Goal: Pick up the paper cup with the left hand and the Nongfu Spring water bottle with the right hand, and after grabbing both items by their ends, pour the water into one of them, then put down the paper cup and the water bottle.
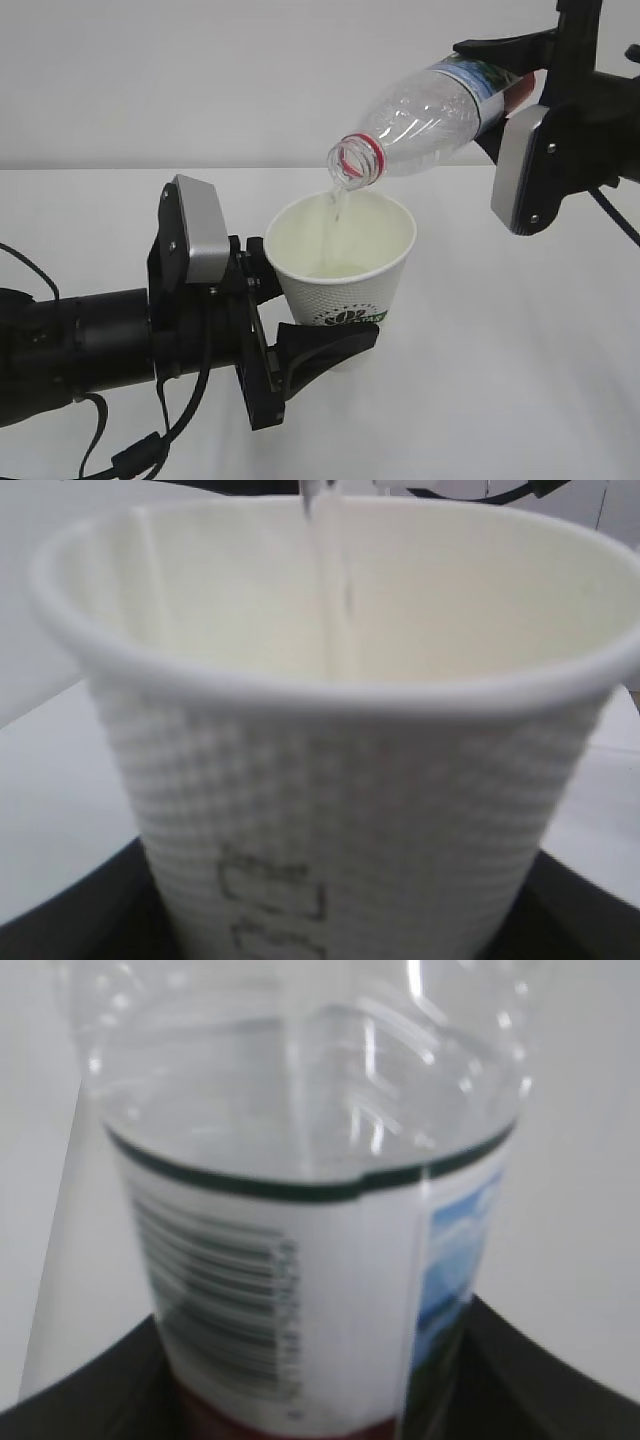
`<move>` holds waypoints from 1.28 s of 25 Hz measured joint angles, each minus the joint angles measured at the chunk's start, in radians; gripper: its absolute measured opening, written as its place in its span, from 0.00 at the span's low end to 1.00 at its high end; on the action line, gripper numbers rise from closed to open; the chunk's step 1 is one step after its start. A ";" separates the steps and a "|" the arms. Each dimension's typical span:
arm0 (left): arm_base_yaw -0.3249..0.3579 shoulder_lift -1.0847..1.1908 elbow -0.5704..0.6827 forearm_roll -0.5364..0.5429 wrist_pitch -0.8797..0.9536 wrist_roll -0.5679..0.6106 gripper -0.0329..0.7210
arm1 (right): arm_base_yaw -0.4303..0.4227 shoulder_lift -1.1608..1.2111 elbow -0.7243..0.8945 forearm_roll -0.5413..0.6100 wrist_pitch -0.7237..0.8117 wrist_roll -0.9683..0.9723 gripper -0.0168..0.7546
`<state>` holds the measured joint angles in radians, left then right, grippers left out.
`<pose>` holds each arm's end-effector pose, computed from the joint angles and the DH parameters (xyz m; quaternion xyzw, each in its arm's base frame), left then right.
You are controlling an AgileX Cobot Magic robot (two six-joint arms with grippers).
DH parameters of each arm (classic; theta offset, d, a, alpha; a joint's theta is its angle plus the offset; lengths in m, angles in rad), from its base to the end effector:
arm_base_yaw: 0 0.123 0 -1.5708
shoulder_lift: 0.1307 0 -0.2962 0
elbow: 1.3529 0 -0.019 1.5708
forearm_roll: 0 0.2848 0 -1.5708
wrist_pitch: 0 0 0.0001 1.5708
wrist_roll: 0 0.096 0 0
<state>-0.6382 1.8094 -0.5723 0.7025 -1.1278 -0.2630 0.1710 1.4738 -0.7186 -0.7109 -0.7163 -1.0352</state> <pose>0.2219 -0.2344 0.1364 0.4423 0.5992 -0.3931 0.5392 0.3200 0.0969 0.2501 -0.6522 0.3361 -0.3137 0.6028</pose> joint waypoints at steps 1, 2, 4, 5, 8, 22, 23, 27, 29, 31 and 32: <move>0.000 0.000 0.000 0.000 0.000 0.000 0.74 | 0.000 0.000 0.000 0.000 0.002 0.000 0.60; 0.000 0.000 0.000 0.000 0.000 0.000 0.74 | 0.000 0.000 0.000 0.000 0.002 0.000 0.60; 0.000 0.000 0.000 0.000 0.000 0.000 0.74 | 0.000 0.000 0.000 0.000 0.002 0.000 0.60; 0.000 0.000 0.000 0.000 0.000 0.000 0.74 | 0.000 0.000 0.000 0.000 0.002 0.000 0.60; 0.000 0.000 0.000 0.000 0.000 0.000 0.74 | 0.000 0.000 0.000 0.000 0.004 -0.002 0.60; 0.000 0.000 0.000 0.000 0.000 0.000 0.74 | 0.000 0.000 0.000 0.000 0.004 -0.002 0.60; 0.000 0.000 0.000 0.000 0.000 0.000 0.74 | 0.000 0.000 0.000 0.000 0.004 -0.002 0.60; 0.000 0.000 0.000 0.000 0.000 0.000 0.74 | 0.000 0.000 0.000 0.000 0.004 -0.002 0.60; 0.000 0.000 0.000 0.000 0.000 0.000 0.74 | 0.000 0.000 0.000 0.000 0.004 -0.002 0.60; 0.000 0.000 0.000 0.000 0.000 0.000 0.74 | 0.000 0.000 0.000 0.000 0.004 -0.002 0.60; 0.000 0.000 0.000 0.000 0.000 0.000 0.74 | 0.000 0.000 0.000 0.000 0.004 -0.002 0.60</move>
<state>-0.6382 1.8094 -0.5723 0.7025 -1.1278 -0.2630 0.1710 1.4738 -0.7186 -0.7109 -0.7127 -1.0370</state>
